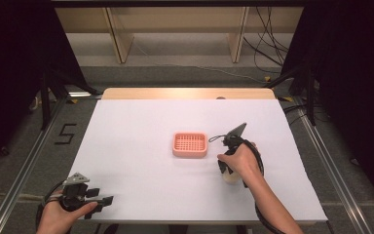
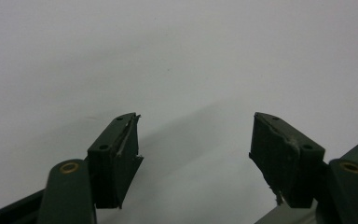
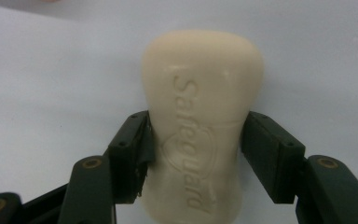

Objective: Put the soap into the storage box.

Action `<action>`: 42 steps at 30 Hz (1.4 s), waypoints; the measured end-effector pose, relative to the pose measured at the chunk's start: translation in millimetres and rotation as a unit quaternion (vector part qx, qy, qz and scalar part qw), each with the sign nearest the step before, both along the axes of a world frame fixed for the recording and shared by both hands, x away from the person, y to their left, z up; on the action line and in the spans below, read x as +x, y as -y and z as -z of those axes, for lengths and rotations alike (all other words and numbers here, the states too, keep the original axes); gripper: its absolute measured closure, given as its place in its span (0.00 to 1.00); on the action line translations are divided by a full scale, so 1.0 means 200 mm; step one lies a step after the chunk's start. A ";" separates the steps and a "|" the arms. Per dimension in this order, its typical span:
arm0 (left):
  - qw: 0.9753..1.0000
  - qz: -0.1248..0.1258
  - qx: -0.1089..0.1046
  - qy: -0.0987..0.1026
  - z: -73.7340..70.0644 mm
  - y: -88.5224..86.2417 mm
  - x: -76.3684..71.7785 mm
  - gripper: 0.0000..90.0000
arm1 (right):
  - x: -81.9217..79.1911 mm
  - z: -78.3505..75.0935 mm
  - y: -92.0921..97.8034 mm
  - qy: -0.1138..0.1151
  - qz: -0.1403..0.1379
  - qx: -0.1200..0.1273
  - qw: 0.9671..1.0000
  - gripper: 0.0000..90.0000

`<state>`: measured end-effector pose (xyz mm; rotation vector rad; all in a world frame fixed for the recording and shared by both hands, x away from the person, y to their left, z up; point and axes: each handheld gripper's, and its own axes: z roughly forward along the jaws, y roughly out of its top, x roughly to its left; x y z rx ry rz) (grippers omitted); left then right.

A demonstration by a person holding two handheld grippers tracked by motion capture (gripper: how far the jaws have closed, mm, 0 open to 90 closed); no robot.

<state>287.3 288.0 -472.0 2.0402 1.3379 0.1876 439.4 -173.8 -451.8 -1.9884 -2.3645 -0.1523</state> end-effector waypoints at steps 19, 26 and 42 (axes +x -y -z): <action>1.000 -0.005 -0.001 0.001 0.01 0.00 0.00 0.35 | 0.05 0.00 -0.03 -0.009 0.009 -0.015 1.000 0.50; 1.000 -0.005 -0.002 0.000 0.01 0.00 0.00 0.35 | 0.04 0.01 -0.04 -0.002 -0.011 -0.019 1.000 0.52; 1.000 -0.005 -0.002 -0.004 0.01 0.00 0.00 0.35 | 0.02 -0.01 -0.02 0.015 -0.109 -0.005 0.994 0.55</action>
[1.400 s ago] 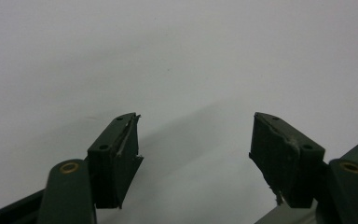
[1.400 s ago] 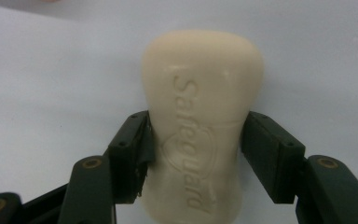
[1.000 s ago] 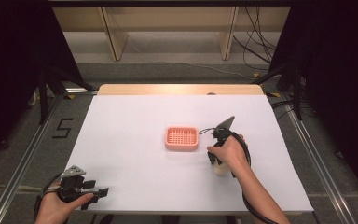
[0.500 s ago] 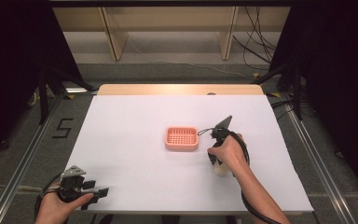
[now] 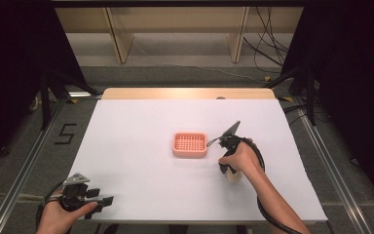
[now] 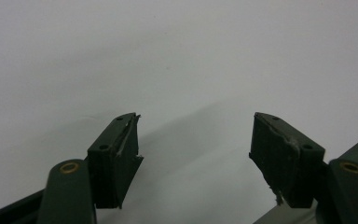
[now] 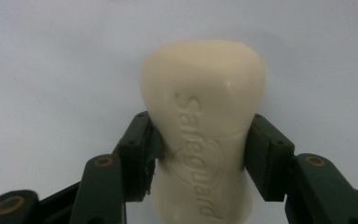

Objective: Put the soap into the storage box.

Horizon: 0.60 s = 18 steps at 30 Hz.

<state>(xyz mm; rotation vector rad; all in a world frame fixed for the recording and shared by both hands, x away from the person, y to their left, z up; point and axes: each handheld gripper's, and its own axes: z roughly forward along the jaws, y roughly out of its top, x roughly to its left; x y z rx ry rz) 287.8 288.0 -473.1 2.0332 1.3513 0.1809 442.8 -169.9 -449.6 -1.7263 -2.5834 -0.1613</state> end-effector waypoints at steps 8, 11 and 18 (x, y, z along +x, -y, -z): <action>1.000 -0.002 -0.002 -0.001 0.00 0.00 0.00 0.35 | -0.02 -0.04 0.01 0.020 -0.057 0.012 0.998 0.55; 1.000 -0.002 -0.003 -0.001 0.00 0.00 0.00 0.35 | -0.02 -0.04 0.02 0.028 -0.077 0.013 0.997 0.55; 1.000 -0.002 -0.008 -0.001 0.01 0.00 0.00 0.35 | -0.03 -0.06 0.03 0.037 -0.128 0.008 0.991 0.55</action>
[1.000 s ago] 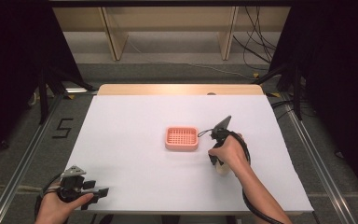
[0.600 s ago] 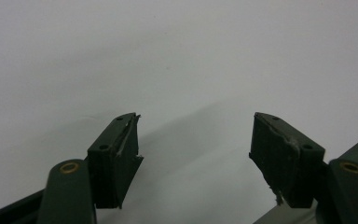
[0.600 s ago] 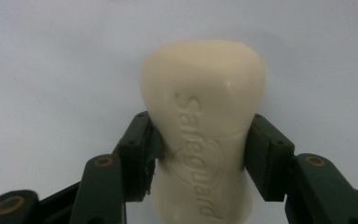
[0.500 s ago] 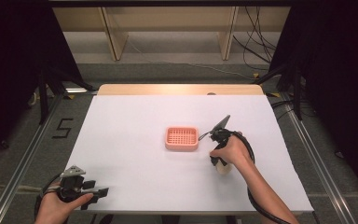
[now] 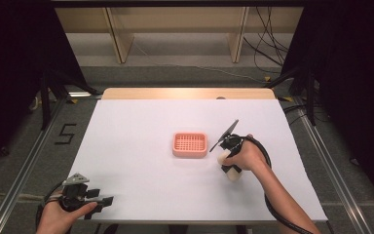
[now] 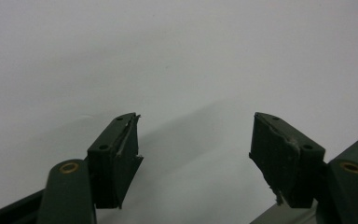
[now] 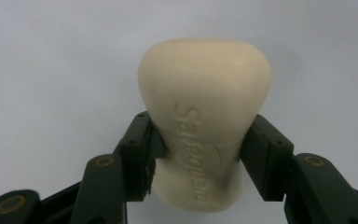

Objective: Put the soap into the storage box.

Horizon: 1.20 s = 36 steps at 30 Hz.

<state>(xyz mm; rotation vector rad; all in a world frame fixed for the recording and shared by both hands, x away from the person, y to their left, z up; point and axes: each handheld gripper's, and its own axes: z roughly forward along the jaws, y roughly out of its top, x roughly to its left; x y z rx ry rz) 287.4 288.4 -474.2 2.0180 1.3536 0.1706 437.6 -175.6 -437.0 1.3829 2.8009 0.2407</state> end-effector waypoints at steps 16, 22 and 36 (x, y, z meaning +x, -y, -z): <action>1.000 -0.007 -0.002 0.000 0.00 -0.01 -0.01 0.35 | 0.02 -0.02 -0.02 0.009 -0.065 -0.016 0.998 0.55; 1.000 -0.001 0.000 0.000 0.00 -0.02 -0.02 0.35 | 0.03 -0.03 -0.05 0.009 -0.085 -0.030 0.996 0.55; 1.000 -0.012 -0.002 -0.001 0.00 -0.02 -0.03 0.35 | 0.06 -0.06 -0.09 0.020 -0.126 -0.042 0.991 0.55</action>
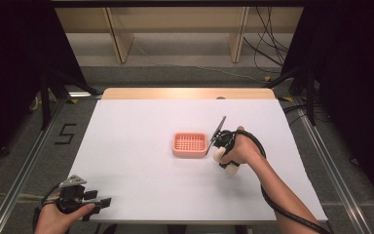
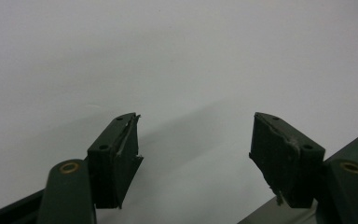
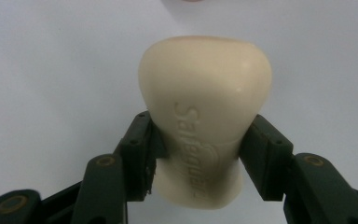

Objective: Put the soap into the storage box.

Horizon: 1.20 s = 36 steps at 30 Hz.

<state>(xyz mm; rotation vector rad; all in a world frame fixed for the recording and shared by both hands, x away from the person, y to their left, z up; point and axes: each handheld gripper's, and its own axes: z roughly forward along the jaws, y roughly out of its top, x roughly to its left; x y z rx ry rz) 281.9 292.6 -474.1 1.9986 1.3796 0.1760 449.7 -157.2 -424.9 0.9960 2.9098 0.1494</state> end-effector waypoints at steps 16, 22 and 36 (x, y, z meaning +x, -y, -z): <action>1.000 0.007 0.000 0.001 0.00 -0.01 0.00 0.35 | 0.05 -0.03 -0.04 0.011 -0.027 -0.009 1.000 0.55; 1.000 0.002 -0.003 0.000 0.00 0.00 0.00 0.35 | 0.06 -0.05 -0.05 0.013 -0.026 -0.015 0.999 0.55; 1.000 0.000 -0.003 0.000 0.01 0.00 0.00 0.35 | 0.11 -0.06 -0.08 0.016 -0.045 -0.020 0.999 0.55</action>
